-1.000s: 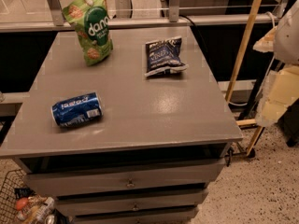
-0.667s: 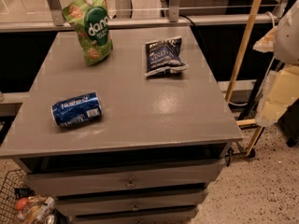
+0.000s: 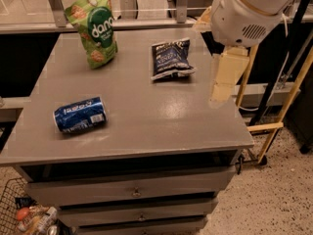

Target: Pick pepsi can

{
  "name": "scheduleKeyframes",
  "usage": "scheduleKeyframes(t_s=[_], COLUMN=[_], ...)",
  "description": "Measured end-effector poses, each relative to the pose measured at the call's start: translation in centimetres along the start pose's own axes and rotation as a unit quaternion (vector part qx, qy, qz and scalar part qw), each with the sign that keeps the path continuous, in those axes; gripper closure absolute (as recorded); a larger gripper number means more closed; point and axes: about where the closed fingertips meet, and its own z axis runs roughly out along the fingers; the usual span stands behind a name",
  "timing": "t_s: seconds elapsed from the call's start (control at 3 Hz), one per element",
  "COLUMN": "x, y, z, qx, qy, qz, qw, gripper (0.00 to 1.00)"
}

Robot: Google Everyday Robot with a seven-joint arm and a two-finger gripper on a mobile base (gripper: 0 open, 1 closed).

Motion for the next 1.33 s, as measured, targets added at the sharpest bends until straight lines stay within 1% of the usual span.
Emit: scheduleKeyframes(t_s=[0.33, 0.67, 1.0, 1.33], x=[0.0, -1.4, -5.3, -10.1], y=[0.0, -0.3, -0.8, -0.9], z=[0.0, 2.0, 6.5, 10.8], qx=[0.0, -0.021, -0.066, -0.105], qy=[0.0, -0.013, -0.032, -0.055], qz=[0.0, -0.009, -0.052, -0.097], qw=[1.0, 0.9996, 0.996, 0.9881], gripper=[0.0, 0.0, 0.0, 0.0])
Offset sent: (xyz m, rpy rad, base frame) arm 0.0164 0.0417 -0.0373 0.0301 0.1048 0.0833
